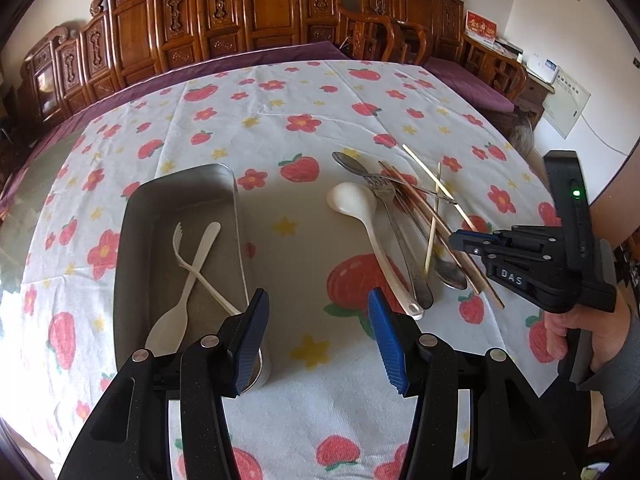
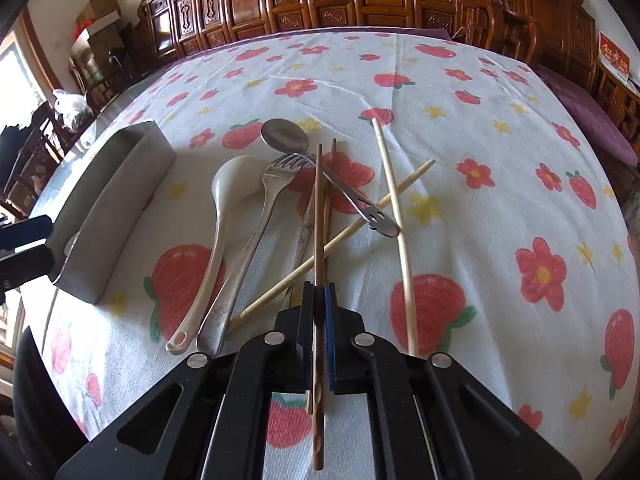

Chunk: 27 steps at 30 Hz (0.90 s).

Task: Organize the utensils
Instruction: 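Grasp a wooden chopstick from the pile with the right tool and lift, then grasp a white plastic ladle spoon by its handle with the left tool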

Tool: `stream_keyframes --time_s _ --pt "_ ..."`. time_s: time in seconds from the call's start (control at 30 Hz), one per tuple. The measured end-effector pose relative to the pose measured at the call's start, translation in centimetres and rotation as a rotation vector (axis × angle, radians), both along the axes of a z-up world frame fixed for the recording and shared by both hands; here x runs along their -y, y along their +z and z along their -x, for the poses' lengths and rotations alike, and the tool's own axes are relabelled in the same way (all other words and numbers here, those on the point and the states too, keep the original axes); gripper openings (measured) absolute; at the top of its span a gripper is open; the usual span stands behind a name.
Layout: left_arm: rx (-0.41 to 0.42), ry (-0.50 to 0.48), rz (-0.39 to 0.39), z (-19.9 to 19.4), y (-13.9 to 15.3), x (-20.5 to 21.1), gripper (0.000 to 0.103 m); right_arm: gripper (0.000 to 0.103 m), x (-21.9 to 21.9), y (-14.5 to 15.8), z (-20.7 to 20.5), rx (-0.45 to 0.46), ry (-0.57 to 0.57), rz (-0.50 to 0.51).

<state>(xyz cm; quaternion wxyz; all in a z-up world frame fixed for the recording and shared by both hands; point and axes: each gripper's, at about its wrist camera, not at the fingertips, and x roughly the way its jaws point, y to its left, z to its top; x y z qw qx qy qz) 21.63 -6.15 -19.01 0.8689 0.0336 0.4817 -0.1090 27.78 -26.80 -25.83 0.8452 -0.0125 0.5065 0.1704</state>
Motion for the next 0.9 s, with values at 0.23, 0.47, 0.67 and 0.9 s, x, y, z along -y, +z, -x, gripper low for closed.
stream_keyframes --time_s 0.23,0.47,0.67,0.9 --pt "-0.005 -0.016 -0.003 -1.5 -1.1 1.6 0.049 0.006 2.2 2.6 1.5 0.044 -0.04 -0.082" --pt "-0.019 -0.035 -0.002 -3.8 -2.9 3.4 0.049 0.006 3.9 3.5 2.2 0.065 -0.053 -0.103" --pt "-0.048 -0.036 0.0 -6.0 -4.7 4.7 0.046 0.006 5.3 2.8 2.6 0.052 -0.075 -0.118" --pt "-0.087 -0.028 0.014 -8.2 -6.7 5.7 0.035 0.006 6.1 2.2 3.0 0.037 -0.087 -0.125"
